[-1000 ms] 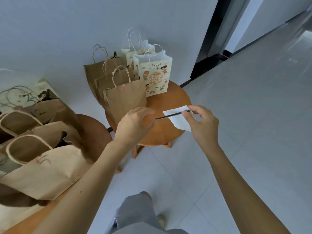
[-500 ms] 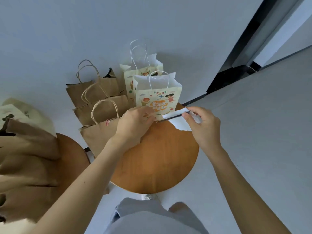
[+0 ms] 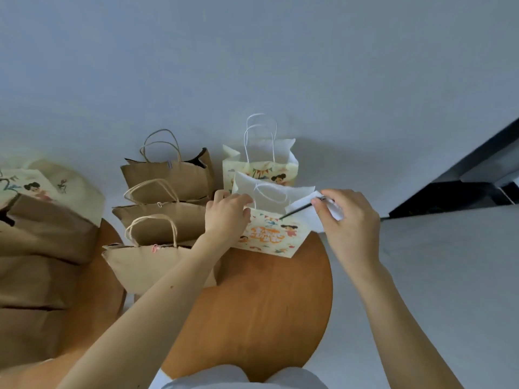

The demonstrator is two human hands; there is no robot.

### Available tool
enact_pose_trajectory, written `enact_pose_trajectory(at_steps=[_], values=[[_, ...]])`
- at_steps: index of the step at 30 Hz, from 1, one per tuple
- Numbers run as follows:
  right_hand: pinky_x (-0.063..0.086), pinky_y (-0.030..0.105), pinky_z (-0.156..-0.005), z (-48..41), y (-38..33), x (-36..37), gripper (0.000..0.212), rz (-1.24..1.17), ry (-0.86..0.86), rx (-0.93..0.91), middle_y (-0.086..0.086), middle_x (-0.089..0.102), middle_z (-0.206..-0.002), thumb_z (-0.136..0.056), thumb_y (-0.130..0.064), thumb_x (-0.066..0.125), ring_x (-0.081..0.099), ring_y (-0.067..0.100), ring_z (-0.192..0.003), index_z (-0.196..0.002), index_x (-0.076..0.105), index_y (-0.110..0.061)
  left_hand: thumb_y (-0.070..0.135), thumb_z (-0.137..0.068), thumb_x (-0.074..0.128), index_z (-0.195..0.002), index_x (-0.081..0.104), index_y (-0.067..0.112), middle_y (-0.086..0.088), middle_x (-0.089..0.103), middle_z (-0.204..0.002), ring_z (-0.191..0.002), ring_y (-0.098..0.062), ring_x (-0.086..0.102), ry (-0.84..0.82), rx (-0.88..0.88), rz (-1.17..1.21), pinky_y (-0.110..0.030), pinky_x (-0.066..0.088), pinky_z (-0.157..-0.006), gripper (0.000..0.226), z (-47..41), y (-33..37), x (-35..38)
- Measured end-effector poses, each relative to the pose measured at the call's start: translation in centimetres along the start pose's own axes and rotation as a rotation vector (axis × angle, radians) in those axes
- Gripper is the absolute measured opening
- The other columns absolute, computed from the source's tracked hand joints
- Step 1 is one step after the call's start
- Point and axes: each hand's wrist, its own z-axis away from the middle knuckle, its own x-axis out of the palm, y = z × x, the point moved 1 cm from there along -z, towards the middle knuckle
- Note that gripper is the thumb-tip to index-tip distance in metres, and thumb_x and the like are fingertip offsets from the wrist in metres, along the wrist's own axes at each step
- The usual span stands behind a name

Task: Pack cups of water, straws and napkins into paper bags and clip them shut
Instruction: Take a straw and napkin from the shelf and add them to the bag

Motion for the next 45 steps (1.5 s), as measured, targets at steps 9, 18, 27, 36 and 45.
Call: enact_pose_trajectory(at_steps=[9, 18, 27, 36, 45], values=[[0.033, 0.003, -0.066, -4.8, 5.8, 0.1, 0.025, -0.172, 0.018, 0.046, 0.006, 0.066, -0.074, -0.083, -0.024, 0.059, 0.05, 0.006, -0.073, -0.08, 0.067, -0.001, 0.012, -0.096, 0.042, -0.123, 0.055, 0.023, -0.004, 0.058, -0.126, -0.132, -0.021, 0.03, -0.021, -0.088, -0.09, -0.037, 0.033, -0.096, 0.033, -5.6, 1.3, 3.4], [0.037, 0.005, -0.067, -6.2, 6.5, 2.0, 0.022, -0.314, 0.056, -0.012, 0.005, 0.064, -0.074, -0.084, -0.018, 0.061, 0.053, 0.009, -0.073, -0.082, 0.068, 0.003, 0.06, -0.074, 0.066, -0.148, 0.003, 0.032, 0.006, 0.02, -0.154, -0.143, -0.02, -0.012, -0.34, -0.018, -0.177, -0.044, 0.014, -0.111, 0.101, -6.9, 0.2, 3.0], [0.04, 0.005, -0.067, -5.6, 6.8, 1.7, 0.024, -0.31, 0.095, -0.028, -0.001, 0.057, -0.079, -0.086, -0.017, 0.06, 0.049, 0.0, -0.077, -0.084, 0.066, 0.005, 0.07, -0.064, 0.067, -0.145, -0.016, 0.032, 0.011, -0.019, -0.154, -0.136, -0.024, -0.033, -0.46, 0.025, -0.176, -0.052, -0.011, -0.111, 0.121, -6.6, -1.3, 4.5], [0.041, 0.001, -0.065, -2.9, 7.2, 5.0, 0.026, -0.387, -0.126, 0.143, -0.006, 0.06, -0.082, -0.085, -0.025, 0.06, 0.054, 0.002, -0.078, -0.09, 0.069, -0.002, 0.072, -0.066, 0.061, -0.146, -0.008, 0.033, 0.013, -0.007, -0.156, -0.142, -0.023, -0.018, -0.349, 0.058, -0.149, -0.051, 0.002, -0.113, 0.113, -5.7, -1.1, 4.2], [0.041, 0.0, -0.064, -1.3, 7.6, 5.9, 0.018, -0.403, -0.152, 0.232, -0.006, 0.061, -0.083, -0.085, -0.019, 0.062, 0.055, 0.003, -0.079, -0.093, 0.069, -0.003, 0.022, -0.083, 0.049, -0.091, 0.069, 0.013, -0.002, 0.064, -0.112, -0.111, -0.012, 0.053, 0.141, 0.255, 0.295, -0.039, 0.05, -0.087, 0.023, -3.5, -1.7, 3.8]])
